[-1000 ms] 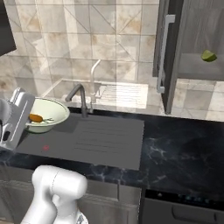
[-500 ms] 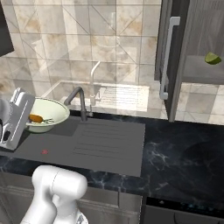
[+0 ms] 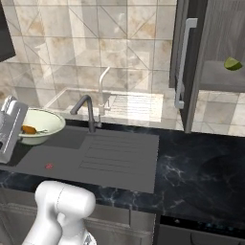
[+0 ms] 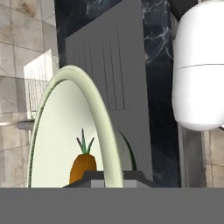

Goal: Pick the carrot from the cabinet and place it in the bowl. Then pick the bowl and place it in the sink. Then turn on the sink facuet.

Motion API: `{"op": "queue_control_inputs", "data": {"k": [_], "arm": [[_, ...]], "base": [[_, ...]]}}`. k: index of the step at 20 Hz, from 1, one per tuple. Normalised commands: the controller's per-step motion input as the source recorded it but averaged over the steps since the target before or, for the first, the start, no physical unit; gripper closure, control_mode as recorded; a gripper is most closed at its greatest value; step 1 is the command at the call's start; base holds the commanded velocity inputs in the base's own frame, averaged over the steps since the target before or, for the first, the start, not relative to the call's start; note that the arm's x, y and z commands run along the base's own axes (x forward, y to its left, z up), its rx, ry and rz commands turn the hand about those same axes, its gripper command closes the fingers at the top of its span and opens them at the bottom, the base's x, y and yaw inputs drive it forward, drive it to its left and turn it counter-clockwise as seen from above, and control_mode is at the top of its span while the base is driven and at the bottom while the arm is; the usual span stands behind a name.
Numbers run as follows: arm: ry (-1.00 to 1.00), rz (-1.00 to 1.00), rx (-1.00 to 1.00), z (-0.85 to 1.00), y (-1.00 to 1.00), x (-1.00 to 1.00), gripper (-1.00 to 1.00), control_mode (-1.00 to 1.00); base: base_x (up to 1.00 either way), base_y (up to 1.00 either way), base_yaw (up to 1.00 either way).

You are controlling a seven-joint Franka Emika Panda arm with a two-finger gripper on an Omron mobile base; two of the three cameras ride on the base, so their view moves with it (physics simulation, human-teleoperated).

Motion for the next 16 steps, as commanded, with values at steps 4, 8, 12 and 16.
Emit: {"op": "queue_control_inputs", "data": {"k": [4, 8, 12, 16], "arm": [[0.13, 0.02, -0.02, -0.31, 1.0, 0.07, 1.0, -1.0], [0.15, -0.09, -0.05, -0.52, 1.0, 0.28, 1.0, -1.0], [0.1, -0.29, -0.07, -0.65, 0.92, 0.34, 1.0, -1.0], [0.07, -0.35, -0.09, -0.52, 0.34, 0.77, 1.0, -1.0]], "base": [[0.0, 0.0, 0.0], [0.0, 0.0, 0.0], [0.0, 0.0, 0.0], [0.0, 0.0, 0.0]]}}
